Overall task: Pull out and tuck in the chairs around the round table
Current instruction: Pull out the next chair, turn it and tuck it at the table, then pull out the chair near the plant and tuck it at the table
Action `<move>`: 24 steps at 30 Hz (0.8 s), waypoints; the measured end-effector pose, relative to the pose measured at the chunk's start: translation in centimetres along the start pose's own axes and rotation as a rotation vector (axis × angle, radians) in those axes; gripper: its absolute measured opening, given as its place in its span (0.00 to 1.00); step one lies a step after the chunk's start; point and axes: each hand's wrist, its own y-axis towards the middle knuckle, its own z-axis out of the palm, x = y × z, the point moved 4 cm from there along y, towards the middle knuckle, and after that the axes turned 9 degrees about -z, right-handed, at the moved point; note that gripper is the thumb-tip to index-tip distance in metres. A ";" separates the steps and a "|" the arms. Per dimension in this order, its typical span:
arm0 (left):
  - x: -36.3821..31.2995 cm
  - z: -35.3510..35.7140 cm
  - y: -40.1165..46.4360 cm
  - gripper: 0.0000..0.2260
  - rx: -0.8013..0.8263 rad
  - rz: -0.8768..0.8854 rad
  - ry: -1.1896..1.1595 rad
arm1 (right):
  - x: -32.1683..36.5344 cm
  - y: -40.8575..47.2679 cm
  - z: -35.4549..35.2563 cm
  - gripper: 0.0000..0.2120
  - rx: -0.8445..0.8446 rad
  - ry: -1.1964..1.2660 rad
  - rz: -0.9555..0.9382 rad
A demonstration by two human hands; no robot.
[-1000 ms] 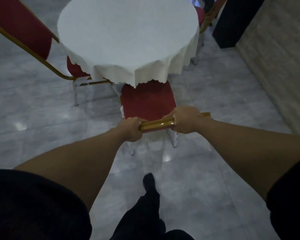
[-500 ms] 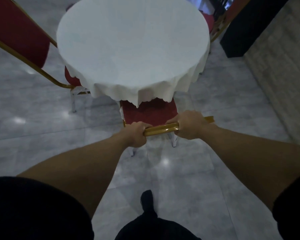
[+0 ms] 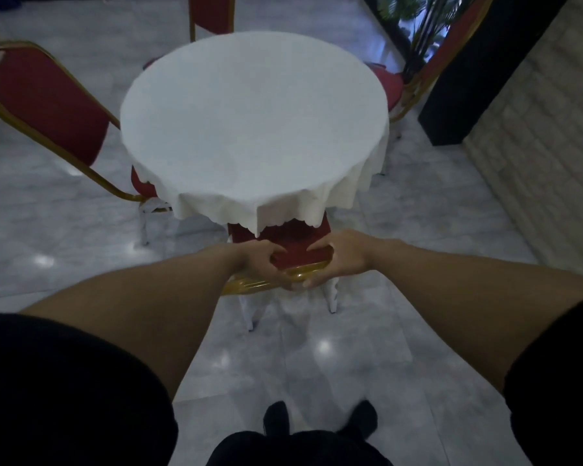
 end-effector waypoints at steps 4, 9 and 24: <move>-3.9 -3.6 -0.6 0.33 -0.163 0.013 -0.017 | -2.2 -2.1 -4.5 0.42 -0.125 0.062 0.122; -10.8 -8.6 0.2 0.31 -0.416 0.017 0.090 | -6.3 -5.3 -12.7 0.38 -0.325 0.006 0.164; -32.6 -14.1 4.8 0.32 -0.573 0.086 0.153 | -19.9 -14.6 -25.1 0.37 -0.478 -0.103 0.165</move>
